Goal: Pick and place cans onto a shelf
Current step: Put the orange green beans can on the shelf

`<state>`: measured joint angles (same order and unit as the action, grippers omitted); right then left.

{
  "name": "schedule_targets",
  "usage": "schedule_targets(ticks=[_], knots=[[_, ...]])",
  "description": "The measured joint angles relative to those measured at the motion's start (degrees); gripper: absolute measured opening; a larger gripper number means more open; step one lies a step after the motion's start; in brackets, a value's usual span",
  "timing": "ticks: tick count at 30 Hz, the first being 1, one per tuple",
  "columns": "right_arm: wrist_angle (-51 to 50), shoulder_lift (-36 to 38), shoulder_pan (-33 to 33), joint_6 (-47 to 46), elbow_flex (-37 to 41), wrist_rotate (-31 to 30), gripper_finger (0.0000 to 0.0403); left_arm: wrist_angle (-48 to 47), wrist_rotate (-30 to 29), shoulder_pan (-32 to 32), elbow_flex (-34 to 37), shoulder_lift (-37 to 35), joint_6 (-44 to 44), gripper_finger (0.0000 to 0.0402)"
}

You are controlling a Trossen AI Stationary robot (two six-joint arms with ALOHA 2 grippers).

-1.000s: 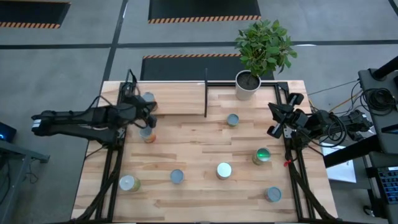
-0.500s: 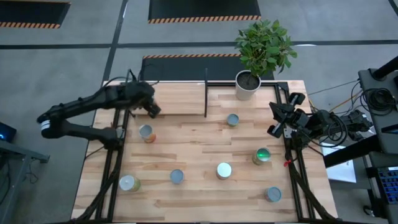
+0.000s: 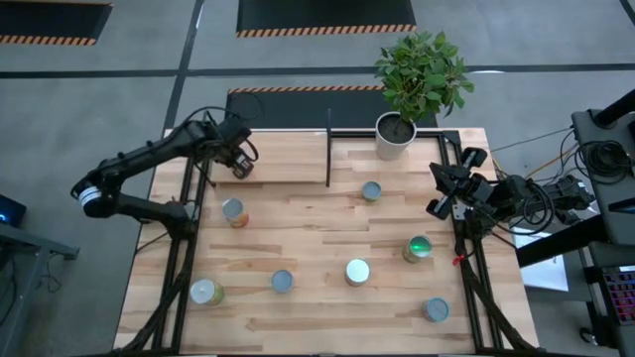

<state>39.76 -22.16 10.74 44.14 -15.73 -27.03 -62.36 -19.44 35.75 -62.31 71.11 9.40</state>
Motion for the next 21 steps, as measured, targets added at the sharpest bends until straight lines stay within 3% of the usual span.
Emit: schedule_targets(ticks=[21], knots=[[-0.03, 0.01, -0.02, -0.68, 0.0, -0.02, 0.0009, 0.95, -0.13, 0.0, 2.5, 1.55, 0.05, 0.0]])
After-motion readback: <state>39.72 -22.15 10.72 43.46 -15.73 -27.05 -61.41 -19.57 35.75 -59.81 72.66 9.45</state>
